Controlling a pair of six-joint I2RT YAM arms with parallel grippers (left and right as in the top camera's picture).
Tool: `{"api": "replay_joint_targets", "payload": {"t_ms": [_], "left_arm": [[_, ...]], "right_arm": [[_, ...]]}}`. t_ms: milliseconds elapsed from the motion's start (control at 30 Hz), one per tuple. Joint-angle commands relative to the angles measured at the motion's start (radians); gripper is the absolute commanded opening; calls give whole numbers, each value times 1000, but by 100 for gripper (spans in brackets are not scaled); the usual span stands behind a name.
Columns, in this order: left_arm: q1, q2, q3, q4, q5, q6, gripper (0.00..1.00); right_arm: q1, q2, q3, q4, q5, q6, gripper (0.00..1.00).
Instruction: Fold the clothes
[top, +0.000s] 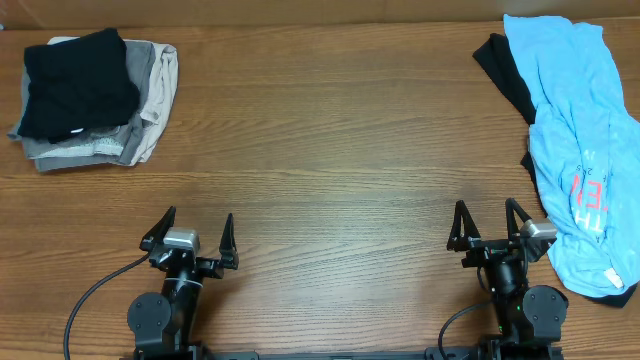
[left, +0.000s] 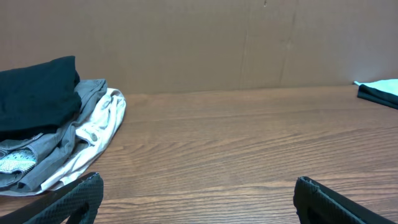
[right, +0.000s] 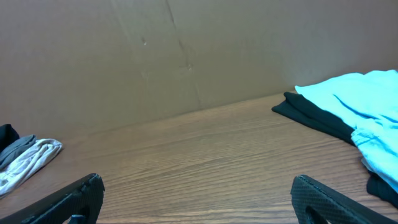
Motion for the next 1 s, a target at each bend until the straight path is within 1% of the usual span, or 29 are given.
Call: {"api": "replay_joint_targets", "payload": {"t_ms": [0,133,233,433,500,633,767,833,967], "left_arm": [[-3,-11,-3,3,13,19,100],[-3,-11,-3,30,12,11,100],[-3,-9,13,38,9,-42,100],[-3,62,108,25,3,-56,100],[-3,177,215,-5,2,-56,100],[-3,352,342,-6,2,-27,100],[-3,544,509,-31,6,-17,100],[-3,623,605,-66,6,-3,100],[-3,793,853,-190,16,32,100]], "right_arm": [[-3,-12,-10,26,-22,0,100],[-3,-12,-8,38,-24,0,100],[-3,-12,11,35,-27,0,100],[-3,-12,90,13,-28,-27,100],[-3,-11,164,-31,-28,-31,100],[-3,9,251,-93,-27,-35,100],[-3,66,364,-163,-41,-34,100],[-3,105,423,-192,-50,-34,100],[-3,220,583,-290,-53,-35,100]]}}
